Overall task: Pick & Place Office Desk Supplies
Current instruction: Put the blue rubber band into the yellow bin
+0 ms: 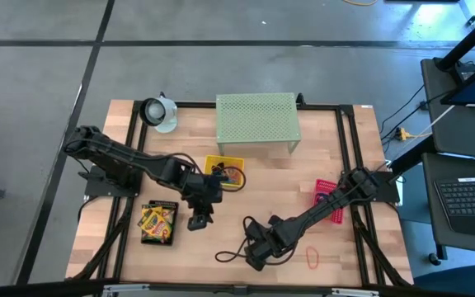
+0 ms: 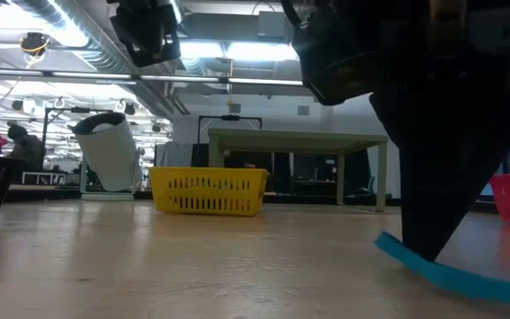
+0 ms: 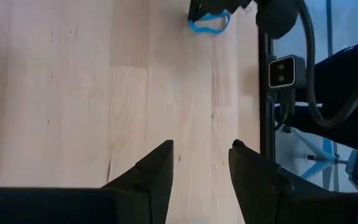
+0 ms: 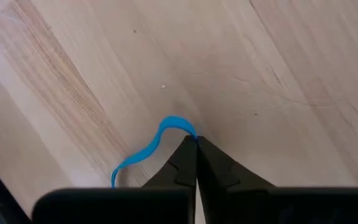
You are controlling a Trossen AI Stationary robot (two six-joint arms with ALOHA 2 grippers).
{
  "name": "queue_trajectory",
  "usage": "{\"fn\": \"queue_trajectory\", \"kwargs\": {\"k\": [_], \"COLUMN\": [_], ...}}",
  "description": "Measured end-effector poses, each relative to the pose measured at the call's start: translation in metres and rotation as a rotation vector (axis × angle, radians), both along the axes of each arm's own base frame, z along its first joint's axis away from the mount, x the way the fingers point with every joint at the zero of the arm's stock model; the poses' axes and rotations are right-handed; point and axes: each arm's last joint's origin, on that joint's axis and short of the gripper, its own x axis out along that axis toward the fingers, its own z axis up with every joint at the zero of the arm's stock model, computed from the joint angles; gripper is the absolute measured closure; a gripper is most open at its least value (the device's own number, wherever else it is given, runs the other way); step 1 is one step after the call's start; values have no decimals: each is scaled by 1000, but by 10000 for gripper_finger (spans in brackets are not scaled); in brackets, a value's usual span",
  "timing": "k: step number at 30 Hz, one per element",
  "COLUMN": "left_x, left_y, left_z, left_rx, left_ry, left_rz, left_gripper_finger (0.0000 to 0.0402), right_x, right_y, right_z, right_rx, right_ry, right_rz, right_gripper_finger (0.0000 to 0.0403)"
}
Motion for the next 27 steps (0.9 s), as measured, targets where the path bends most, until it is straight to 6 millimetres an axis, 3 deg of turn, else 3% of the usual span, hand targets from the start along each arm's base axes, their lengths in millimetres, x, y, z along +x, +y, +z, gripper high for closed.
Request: {"fn": "queue_trajectory", "kwargs": {"k": [7, 14, 20, 27], "left_x": [-5, -6, -6, -4], "left_y": [1, 2, 2, 8], "left_z": [-3, -4, -4, -5], "left_rx": [13, 19, 31, 147], "left_ry": [60, 80, 74, 58], "left_rz": [3, 3, 12, 226], "left_gripper_finger": [254, 254, 254, 254], "right_x": [-5, -11, -12, -14], "right_y": [-3, -8, -21, -55], "right_z": [8, 29, 58, 117], "right_rx": [-14, -19, -36, -81], "right_ry": [22, 10, -51, -237], "right_rz": [15, 39, 27, -12], "right_gripper_finger": [401, 402, 402, 402]}}
